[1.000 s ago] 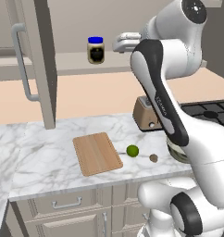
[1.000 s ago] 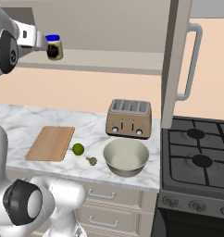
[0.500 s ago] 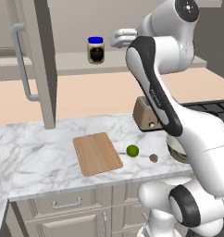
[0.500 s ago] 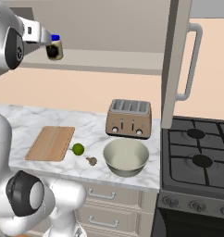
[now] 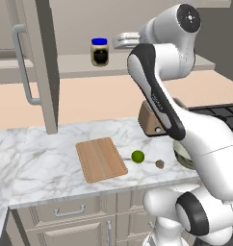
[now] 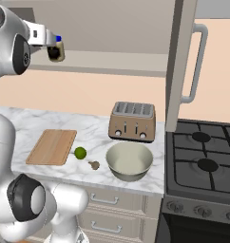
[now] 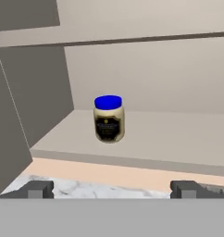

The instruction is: Open the cabinet. Place the bowl and condiment on the counter. Then place the lime and garlic on the cutting board.

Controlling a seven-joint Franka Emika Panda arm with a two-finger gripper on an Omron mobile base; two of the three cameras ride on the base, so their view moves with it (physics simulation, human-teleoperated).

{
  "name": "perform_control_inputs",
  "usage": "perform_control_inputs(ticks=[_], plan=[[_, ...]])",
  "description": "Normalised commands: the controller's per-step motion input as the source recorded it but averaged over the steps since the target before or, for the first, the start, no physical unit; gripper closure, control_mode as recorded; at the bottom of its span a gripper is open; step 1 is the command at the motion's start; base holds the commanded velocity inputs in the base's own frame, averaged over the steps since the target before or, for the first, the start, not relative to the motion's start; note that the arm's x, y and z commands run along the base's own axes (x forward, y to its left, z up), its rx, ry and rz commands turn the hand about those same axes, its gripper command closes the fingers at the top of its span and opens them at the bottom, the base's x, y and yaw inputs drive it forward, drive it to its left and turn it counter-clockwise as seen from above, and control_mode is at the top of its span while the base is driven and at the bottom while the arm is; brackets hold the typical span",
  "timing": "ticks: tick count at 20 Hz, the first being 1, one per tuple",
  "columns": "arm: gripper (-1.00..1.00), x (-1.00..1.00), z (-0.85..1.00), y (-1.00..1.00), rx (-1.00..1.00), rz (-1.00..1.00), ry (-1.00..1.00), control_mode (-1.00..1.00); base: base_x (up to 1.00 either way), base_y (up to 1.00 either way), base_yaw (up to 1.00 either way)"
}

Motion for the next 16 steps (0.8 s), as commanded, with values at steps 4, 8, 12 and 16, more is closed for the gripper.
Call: perform_control_inputs(ticks=[4,8,12,16], plan=[[-1.0,0.26,0.08,0.0,0.0,0.0,0.03,-1.0,0.0,0.0,0.0],[-1.0,0.38,0.07,0.0,0.0,0.0,0.02,-1.0,0.0,0.0,0.0],[-1.0,0.37,-0.02,0.0,0.0,0.0,0.01,-1.0,0.0,0.0,0.0],[-1.0,0.28,-0.07,0.01,0.0,0.0,0.01,-1.0,0.0,0.0,0.0]])
